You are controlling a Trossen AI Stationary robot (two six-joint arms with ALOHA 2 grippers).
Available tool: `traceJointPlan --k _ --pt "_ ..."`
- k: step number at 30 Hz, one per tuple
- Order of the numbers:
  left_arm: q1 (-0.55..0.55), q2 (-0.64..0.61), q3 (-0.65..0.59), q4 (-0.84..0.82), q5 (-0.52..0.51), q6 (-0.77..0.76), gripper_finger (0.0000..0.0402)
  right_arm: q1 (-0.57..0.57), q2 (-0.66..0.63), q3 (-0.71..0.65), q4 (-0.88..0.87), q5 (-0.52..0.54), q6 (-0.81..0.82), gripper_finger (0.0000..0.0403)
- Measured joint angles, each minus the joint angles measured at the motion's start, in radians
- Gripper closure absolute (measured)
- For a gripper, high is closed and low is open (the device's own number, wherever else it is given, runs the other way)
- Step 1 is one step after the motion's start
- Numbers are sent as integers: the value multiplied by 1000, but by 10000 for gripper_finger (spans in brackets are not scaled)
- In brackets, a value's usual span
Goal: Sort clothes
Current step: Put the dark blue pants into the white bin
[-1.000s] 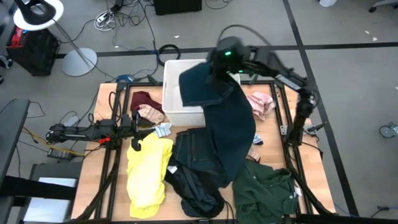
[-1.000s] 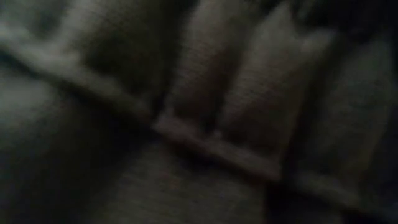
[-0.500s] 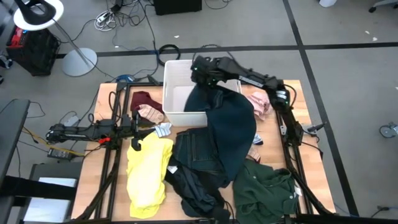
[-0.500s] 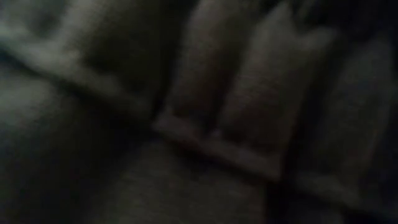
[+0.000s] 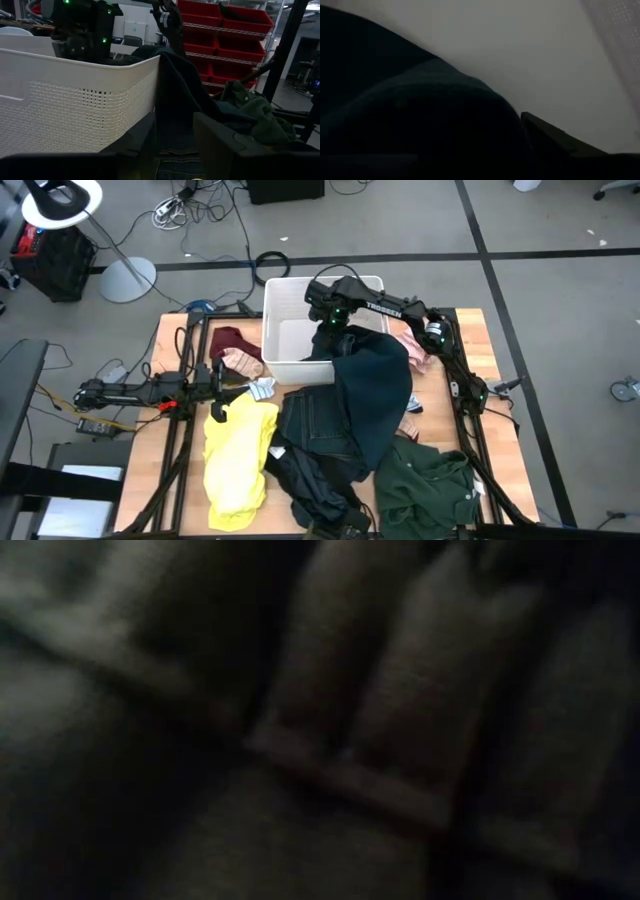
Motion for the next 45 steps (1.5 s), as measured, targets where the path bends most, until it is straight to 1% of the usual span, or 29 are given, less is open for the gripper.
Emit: traceJointPlan --k 5,11,15,18,23,25,31,35,38,43,45 --pt "0 0 0 0 0 0 264 -6 -74 0 -25 1 -31 181" --pt "0 0 0 0 0 0 264 -23 -202 0 -43 2 -52 152" --pt "0 0 0 0 0 0 264 -32 -315 0 -45 5 -72 147" --pt "0 0 0 0 0 0 264 -32 -399 0 -48 27 -81 149" --pt "0 0 0 0 0 0 264 -17 -538 1 -68 23 -100 154" --pt "0 0 0 0 0 0 264 1 -581 1 -87 3 -99 155" --pt "0 0 0 0 0 0 264 95 -665 1 -143 -85 -85 156" --pt "0 0 0 0 0 0 264 194 -676 1 -153 -98 -96 160" --pt "0 0 0 0 0 0 264 274 -667 1 -152 -105 -91 163" --pt "0 0 0 0 0 0 264 402 -607 1 -124 -103 -51 168" --pt "0 0 0 0 0 0 264 447 -580 1 -108 -85 -39 170"
